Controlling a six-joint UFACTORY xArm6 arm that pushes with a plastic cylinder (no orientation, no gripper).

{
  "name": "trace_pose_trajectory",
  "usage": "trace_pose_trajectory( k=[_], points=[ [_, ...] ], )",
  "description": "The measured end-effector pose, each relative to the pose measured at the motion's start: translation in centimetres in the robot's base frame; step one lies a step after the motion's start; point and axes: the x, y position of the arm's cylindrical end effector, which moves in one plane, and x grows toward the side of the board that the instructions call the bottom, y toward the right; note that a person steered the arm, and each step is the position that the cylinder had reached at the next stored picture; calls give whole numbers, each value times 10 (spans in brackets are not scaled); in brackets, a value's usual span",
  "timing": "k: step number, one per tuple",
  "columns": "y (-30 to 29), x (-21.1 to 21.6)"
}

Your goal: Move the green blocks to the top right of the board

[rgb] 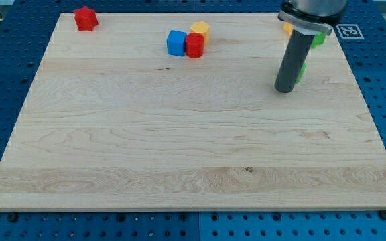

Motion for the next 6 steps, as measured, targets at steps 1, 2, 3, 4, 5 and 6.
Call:
trace_pose_trajectory(
  k=[1,2,3,4,5,6],
  points=[
    [2,-4],
    [8,-15],
    [27,-26],
    [49,-42],
    [56,-61],
    [58,-69]
  ],
)
